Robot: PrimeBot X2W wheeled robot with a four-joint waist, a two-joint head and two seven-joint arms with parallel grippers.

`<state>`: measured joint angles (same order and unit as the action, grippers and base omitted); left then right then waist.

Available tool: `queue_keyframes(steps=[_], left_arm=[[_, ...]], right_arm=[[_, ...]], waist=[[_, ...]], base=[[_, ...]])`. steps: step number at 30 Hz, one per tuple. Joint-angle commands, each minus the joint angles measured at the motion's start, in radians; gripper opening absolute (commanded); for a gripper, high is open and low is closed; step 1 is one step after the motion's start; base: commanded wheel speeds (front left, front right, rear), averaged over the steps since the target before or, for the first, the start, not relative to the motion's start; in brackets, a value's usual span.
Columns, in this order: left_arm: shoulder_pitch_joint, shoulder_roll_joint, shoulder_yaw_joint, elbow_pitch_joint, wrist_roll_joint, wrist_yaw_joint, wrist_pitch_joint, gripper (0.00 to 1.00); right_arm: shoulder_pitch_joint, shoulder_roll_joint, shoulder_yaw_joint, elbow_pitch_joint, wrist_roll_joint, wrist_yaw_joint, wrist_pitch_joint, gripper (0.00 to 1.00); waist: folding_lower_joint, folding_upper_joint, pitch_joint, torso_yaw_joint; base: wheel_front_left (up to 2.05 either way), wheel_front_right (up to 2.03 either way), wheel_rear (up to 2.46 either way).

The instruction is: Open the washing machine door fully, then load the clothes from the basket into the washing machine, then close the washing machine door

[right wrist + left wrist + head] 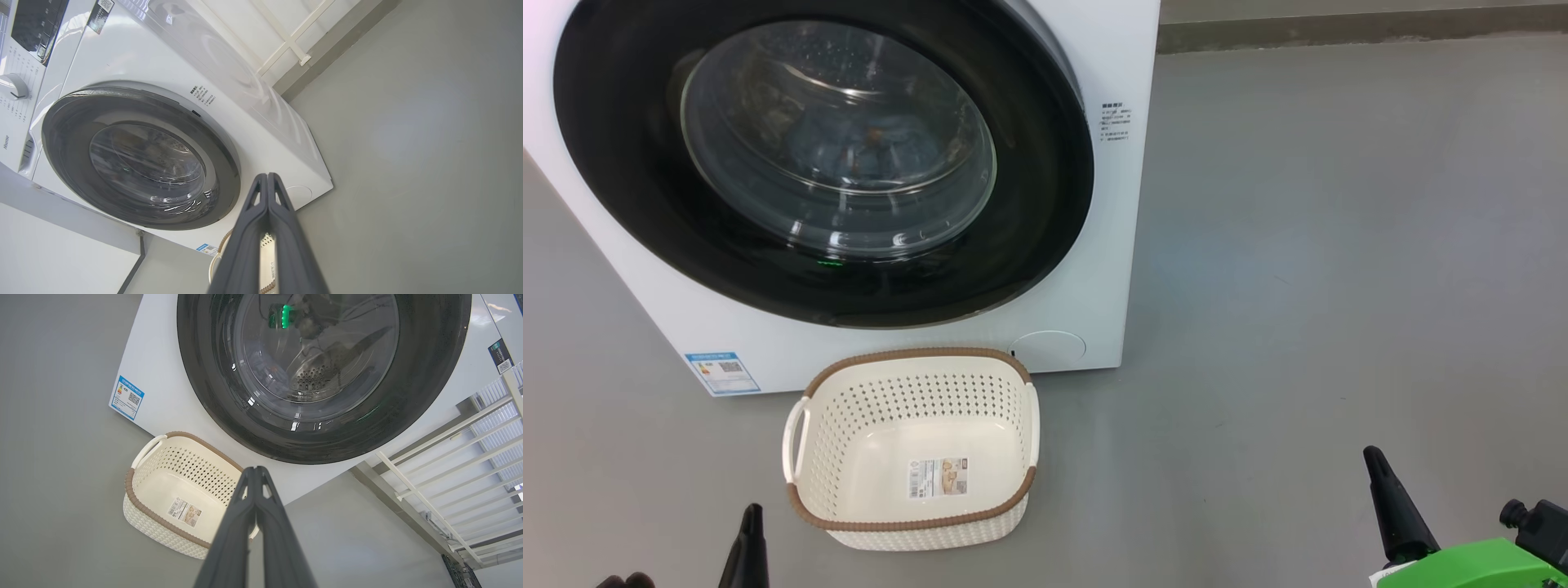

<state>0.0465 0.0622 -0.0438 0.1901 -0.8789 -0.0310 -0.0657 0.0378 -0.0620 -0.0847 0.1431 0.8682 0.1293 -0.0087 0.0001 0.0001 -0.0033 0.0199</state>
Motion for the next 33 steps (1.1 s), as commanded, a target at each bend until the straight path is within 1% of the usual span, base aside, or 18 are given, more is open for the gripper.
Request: queue_keyframes(steps=[1,33], left_arm=[[-0.051,0.008,0.026,-0.017,-0.03,-0.012,0.004,0.0],[-0.103,0.0,0.09,0.019,-0.382,-0.056,0.09,0.0]], right_arm=[[-0.041,-0.004,0.003,-0.018,0.03,0.001,0.007,0.0],[-0.093,0.002,-0.011,0.042,0.387,0.001,0.063,0.0]], waist=[[-0.0001,-0.0001,0.0,0.0],[-0.0001,-0.0001,0.003,-0.01]], base=[[0.0,0.0,0.0],[0.0,0.0,0.0]])
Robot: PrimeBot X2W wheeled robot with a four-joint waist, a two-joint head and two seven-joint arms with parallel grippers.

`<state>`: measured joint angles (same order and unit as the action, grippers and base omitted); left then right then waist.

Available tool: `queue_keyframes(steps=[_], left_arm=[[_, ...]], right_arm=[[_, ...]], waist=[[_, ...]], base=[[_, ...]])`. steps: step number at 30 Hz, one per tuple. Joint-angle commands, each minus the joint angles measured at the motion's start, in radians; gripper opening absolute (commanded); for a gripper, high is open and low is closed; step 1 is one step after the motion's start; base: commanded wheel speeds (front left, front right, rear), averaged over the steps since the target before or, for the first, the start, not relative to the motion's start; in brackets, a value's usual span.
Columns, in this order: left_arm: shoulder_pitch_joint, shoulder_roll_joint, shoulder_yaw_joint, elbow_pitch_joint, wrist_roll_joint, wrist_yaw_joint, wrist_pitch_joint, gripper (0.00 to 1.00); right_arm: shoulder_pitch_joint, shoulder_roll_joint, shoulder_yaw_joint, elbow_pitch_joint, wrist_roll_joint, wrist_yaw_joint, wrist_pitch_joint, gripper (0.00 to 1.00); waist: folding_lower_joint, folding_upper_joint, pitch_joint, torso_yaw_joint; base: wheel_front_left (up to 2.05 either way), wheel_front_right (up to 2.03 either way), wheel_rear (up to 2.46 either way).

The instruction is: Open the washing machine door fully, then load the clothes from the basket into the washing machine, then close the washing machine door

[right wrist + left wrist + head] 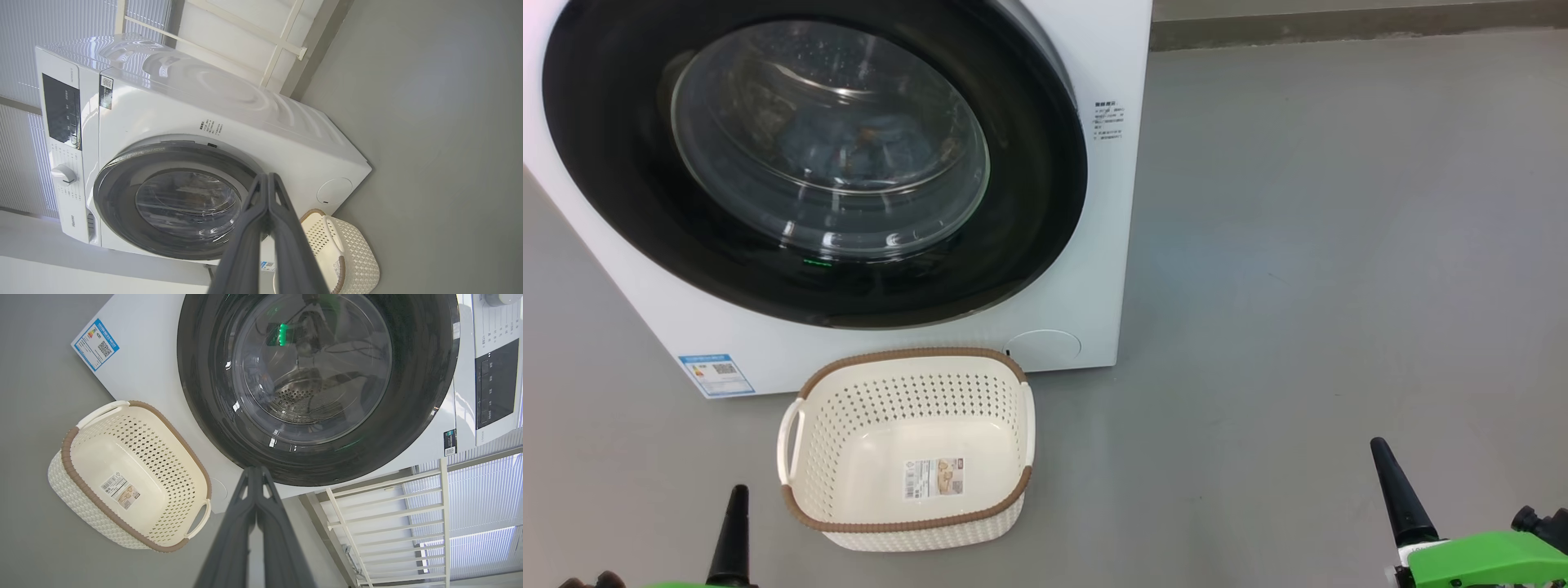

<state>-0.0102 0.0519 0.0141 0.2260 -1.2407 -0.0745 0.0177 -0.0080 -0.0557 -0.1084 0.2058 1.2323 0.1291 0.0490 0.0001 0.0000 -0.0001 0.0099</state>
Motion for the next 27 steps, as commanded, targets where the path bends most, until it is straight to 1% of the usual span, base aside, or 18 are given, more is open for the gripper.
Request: queue_keyframes(steps=[1,27], left_arm=[[-0.048,0.01,0.034,-0.015,-0.031,-0.014,0.01,0.0],[-0.088,0.003,0.085,0.013,-0.305,-0.048,0.077,0.0]], right_arm=[[-0.049,-0.004,0.012,-0.019,0.034,0.001,0.007,0.0],[-0.09,0.001,0.001,0.028,0.313,0.001,0.051,0.0]], waist=[[-0.0001,0.0,0.0,0.0],[-0.0001,0.0,0.003,-0.008]], base=[[0.0,0.0,0.0],[0.0,0.0,0.0]])
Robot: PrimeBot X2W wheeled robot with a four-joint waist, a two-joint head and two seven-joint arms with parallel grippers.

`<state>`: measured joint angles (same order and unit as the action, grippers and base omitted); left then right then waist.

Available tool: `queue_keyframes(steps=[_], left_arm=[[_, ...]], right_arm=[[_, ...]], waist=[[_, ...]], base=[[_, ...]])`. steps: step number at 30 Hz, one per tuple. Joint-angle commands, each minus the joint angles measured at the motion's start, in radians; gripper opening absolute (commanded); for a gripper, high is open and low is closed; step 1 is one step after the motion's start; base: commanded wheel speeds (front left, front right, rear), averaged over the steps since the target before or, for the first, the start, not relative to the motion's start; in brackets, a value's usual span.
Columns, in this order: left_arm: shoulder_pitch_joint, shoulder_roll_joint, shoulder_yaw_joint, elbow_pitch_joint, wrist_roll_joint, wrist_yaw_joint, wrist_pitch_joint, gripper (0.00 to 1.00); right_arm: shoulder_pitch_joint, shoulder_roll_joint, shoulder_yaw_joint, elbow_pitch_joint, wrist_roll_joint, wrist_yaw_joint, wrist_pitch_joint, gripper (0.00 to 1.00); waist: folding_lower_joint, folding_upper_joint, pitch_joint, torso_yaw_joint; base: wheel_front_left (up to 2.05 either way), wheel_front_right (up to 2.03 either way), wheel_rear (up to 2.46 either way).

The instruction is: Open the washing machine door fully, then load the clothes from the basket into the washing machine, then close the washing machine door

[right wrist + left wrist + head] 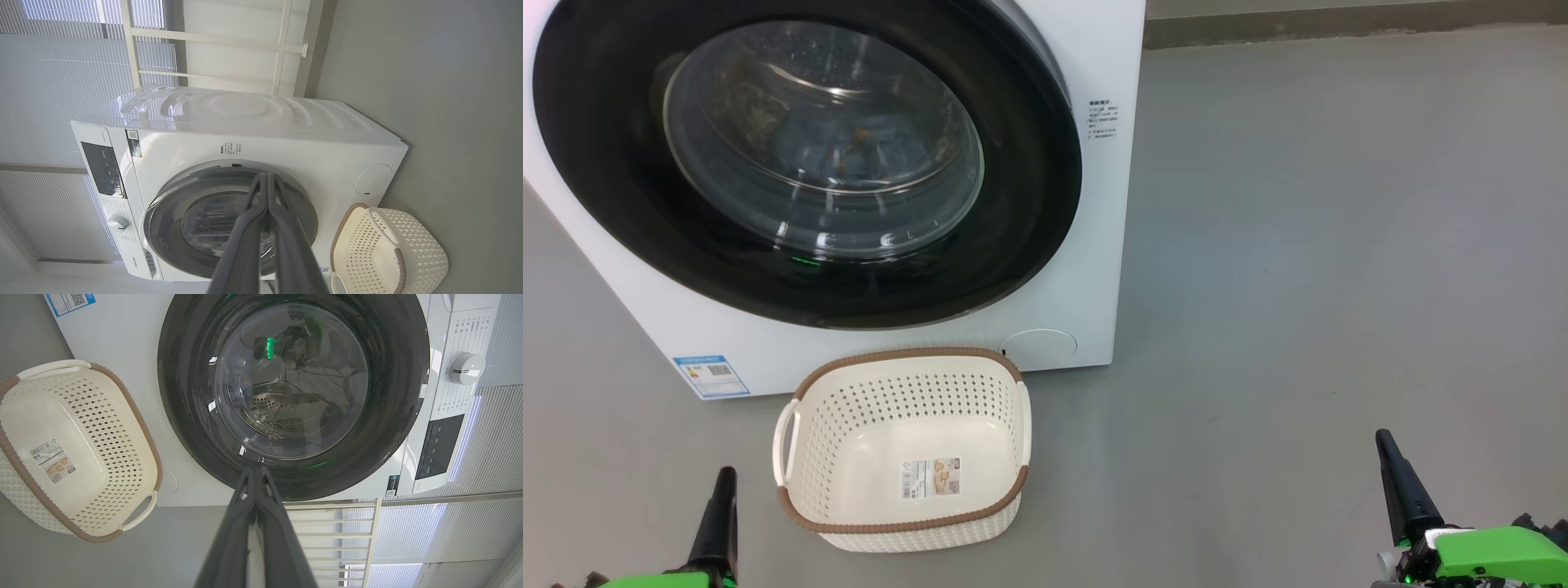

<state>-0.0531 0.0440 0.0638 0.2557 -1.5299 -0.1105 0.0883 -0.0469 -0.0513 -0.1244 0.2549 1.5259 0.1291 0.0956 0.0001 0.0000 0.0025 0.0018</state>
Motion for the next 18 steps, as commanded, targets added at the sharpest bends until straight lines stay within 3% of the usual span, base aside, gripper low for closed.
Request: queue_keyframes(steps=[1,6,18], left_arm=[[-0.047,0.01,0.037,-0.016,-0.027,-0.013,0.009,0.0],[-0.055,0.009,0.047,-0.01,-0.081,-0.02,0.023,0.0],[-0.055,0.008,0.048,-0.01,-0.08,-0.02,0.023,0.0]], right_arm=[[-0.053,-0.003,0.017,-0.02,0.031,0.002,0.006,0.0],[-0.061,-0.002,0.014,-0.01,0.086,0.002,0.015,0.0],[-0.061,-0.002,0.013,-0.01,0.085,0.002,0.015,0.0]], waist=[[0.0,0.0,0.0,0.0],[0.0,0.0,0.001,-0.002],[0.0,0.0,0.001,-0.002]], base=[[0.0,0.0,0.0],[0.0,0.0,0.0],[0.0,0.0,0.0]])
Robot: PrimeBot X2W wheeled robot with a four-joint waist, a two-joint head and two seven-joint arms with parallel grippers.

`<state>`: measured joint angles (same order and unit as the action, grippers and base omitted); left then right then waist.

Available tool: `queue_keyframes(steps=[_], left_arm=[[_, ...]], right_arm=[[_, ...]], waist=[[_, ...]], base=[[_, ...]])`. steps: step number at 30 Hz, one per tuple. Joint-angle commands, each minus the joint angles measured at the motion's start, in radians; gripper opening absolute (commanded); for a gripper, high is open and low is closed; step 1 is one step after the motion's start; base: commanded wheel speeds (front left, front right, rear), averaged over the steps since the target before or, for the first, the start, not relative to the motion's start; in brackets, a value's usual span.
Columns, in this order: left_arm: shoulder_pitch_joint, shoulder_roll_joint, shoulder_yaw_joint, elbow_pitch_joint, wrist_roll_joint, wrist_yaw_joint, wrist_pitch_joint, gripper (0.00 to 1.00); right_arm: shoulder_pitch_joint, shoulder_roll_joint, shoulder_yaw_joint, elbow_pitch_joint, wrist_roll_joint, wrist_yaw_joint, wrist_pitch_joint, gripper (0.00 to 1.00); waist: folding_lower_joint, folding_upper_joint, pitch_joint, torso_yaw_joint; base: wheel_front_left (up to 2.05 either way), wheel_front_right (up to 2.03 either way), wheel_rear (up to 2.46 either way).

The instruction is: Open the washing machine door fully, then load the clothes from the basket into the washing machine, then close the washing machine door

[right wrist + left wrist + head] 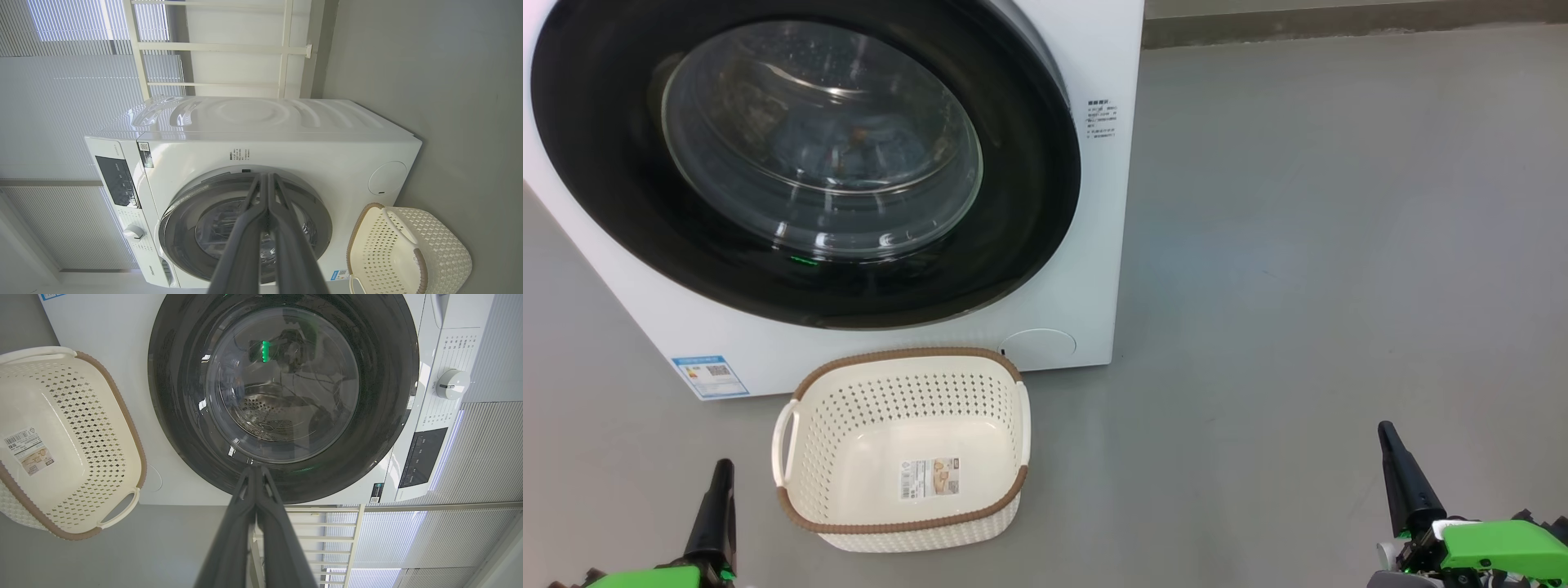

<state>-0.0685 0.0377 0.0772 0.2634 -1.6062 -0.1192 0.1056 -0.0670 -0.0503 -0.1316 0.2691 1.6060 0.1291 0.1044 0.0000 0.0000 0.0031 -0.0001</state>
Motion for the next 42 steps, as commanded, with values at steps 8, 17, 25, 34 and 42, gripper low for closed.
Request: queue_keyframes(steps=[8,17,25,34,42], left_arm=[[-0.039,0.015,0.035,-0.018,-0.004,-0.012,0.006,0.0],[-0.039,0.014,0.035,-0.018,-0.004,-0.012,0.007,0.0],[-0.039,0.014,0.036,-0.018,-0.003,-0.012,0.007,0.0],[-0.039,0.014,0.036,-0.018,-0.003,-0.012,0.007,0.0],[-0.04,0.014,0.036,-0.018,-0.003,-0.012,0.007,0.0]], right_arm=[[-0.041,-0.002,0.02,-0.024,0.005,0.002,0.007,0.0],[-0.041,-0.002,0.02,-0.024,0.004,0.002,0.007,0.0],[-0.041,-0.002,0.019,-0.024,0.004,0.002,0.008,0.0],[-0.041,-0.002,0.019,-0.024,0.004,0.002,0.008,0.0],[-0.041,-0.001,0.019,-0.024,0.003,0.002,0.008,0.0]], waist=[[0.0,0.0,0.0,0.0],[0.0,0.0,0.0,0.0],[0.0,0.0,0.0,0.0],[0.0,0.0,0.0,0.0],[0.0,0.0,0.0,0.0]], base=[[0.0,0.0,0.0],[0.0,0.0,0.0],[0.0,0.0,0.0],[0.0,0.0,0.0],[0.0,0.0,0.0]])
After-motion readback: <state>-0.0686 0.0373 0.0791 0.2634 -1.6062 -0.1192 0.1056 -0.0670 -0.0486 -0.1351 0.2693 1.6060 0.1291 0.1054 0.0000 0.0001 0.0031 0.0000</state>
